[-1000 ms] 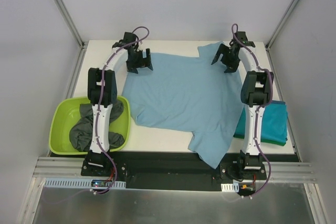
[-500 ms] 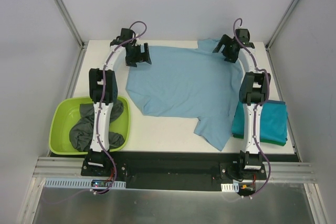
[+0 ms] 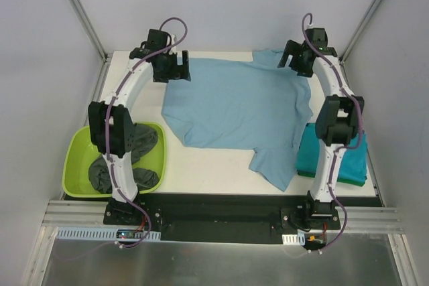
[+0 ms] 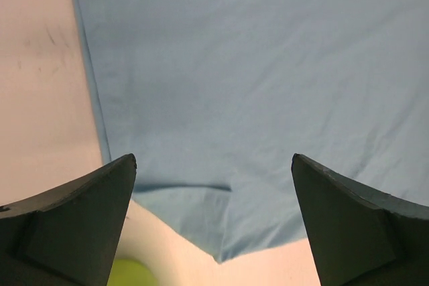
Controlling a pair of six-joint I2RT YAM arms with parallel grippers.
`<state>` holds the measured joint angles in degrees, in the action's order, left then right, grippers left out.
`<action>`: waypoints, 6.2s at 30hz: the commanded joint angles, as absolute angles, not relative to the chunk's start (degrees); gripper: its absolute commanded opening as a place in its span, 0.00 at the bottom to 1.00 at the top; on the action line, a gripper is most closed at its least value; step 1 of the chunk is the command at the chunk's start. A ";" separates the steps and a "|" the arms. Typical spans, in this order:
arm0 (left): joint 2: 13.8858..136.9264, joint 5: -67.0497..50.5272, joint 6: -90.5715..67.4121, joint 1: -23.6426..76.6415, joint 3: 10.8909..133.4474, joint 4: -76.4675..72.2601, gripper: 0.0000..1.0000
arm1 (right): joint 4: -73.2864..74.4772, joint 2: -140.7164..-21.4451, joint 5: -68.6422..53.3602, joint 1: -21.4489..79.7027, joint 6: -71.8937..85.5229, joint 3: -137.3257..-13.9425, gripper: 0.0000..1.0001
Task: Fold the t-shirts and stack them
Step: Flatten out the tshirt, then grap the side of the flattened tshirt closest away from the robot with both arms, then fold the flattened tshirt in 1/3 of the way
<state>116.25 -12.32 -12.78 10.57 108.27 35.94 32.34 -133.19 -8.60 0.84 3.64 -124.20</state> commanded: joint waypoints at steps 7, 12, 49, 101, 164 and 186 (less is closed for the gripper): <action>114.69 1.41 -14.23 22.67 98.61 43.24 0.87 | 32.70 -79.67 5.71 6.59 1.48 -71.68 0.96; 116.63 -2.63 -14.76 24.08 97.13 43.51 0.66 | 31.81 -66.47 3.52 7.29 4.30 -57.06 0.96; 118.92 0.88 -14.24 27.51 89.74 44.56 0.34 | 33.93 -56.69 -0.97 7.30 -1.93 -43.86 0.96; 96.59 17.75 -36.74 23.99 72.78 38.32 0.00 | 41.75 -68.19 5.54 42.98 13.88 -36.74 0.67; 101.59 15.65 -43.86 11.69 84.89 38.76 0.00 | 37.71 -86.47 15.03 16.88 -12.74 -80.85 0.01; 121.37 14.42 -41.92 7.39 102.47 38.76 0.19 | 32.45 -127.86 10.63 12.57 -27.06 -119.43 0.11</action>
<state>119.79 14.79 -42.54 8.43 98.41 38.00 36.01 -123.26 9.54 13.08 -24.99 -111.68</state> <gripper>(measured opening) 0.044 0.085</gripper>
